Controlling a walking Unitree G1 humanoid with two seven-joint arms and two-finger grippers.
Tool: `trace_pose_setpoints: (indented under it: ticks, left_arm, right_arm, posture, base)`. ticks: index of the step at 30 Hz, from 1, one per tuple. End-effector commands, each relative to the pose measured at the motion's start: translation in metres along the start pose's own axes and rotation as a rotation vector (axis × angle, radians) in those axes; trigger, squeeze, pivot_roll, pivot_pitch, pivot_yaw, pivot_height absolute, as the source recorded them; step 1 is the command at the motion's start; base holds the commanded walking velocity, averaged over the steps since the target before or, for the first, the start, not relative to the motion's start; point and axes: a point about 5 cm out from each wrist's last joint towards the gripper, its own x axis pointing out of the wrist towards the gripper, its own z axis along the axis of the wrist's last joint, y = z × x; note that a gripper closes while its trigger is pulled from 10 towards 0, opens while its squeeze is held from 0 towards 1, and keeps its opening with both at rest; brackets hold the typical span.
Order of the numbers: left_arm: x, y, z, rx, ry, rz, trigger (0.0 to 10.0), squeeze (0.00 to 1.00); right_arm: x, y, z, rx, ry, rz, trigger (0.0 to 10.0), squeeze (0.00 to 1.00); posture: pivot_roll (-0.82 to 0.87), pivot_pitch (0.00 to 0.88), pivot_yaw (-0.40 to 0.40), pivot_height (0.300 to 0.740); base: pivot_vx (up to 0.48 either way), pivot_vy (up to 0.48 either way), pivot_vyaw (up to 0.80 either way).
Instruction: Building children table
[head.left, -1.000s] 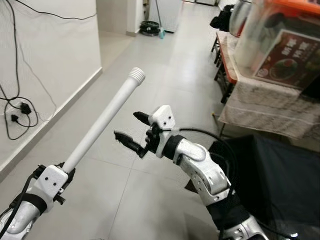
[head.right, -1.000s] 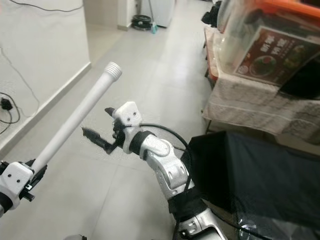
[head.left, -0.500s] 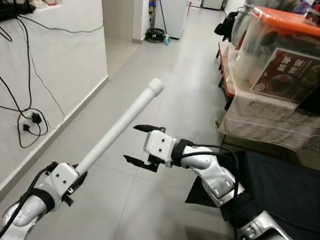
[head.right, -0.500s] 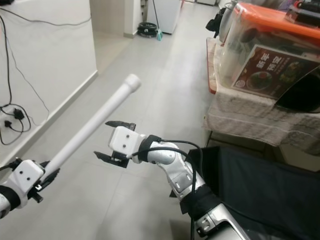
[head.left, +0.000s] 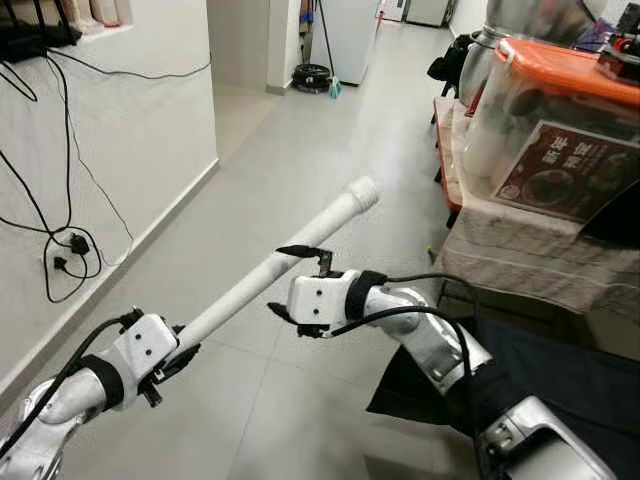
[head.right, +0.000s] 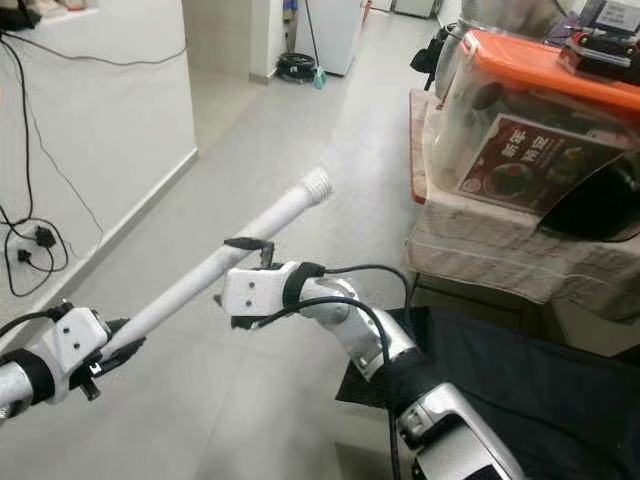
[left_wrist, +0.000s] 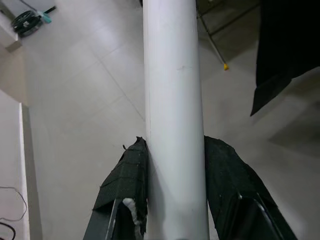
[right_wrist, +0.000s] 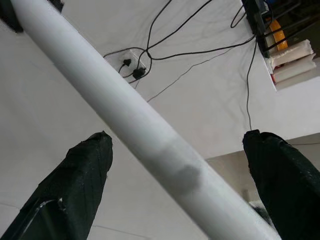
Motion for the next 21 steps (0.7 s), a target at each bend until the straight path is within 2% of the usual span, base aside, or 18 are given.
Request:
trace_pose_setpoints:
  ticks: [1, 9, 13, 21]
  left_arm:
    - [0.0, 0.004, 0.002, 0.026, 0.018, -0.045, 10.0, 0.0]
    - [0.004, 0.007, 0.008, 0.063, 0.014, -0.109, 10.0, 0.0]
    - [0.011, 0.011, 0.026, 0.131, -0.017, -0.166, 10.0, 0.0]
    - [0.016, 0.012, 0.044, 0.139, -0.071, -0.188, 10.0, 0.0]
  right_arm:
    - [0.0, 0.0, -0.004, -0.08, 0.02, 0.019, 10.0, 0.0]
    - [0.003, -0.008, -0.007, -0.188, 0.04, 0.02, 10.0, 0.0]
    - [0.008, -0.006, -0.013, -0.259, 0.086, 0.054, 10.0, 0.0]
    - [0.009, -0.005, -0.028, -0.244, 0.175, 0.076, 10.0, 0.0]
  posture:
    - [0.06, 0.0, -0.095, 0.74]
    - [0.06, 0.0, -0.093, 0.74]
    - [0.06, 0.0, -0.096, 0.74]
    - [0.06, 0.0, -0.096, 0.74]
  base:
    - [0.0, 0.0, 0.0]
    - [0.0, 0.0, 0.0]
    - [0.0, 0.0, 0.0]
    - [0.0, 0.0, 0.0]
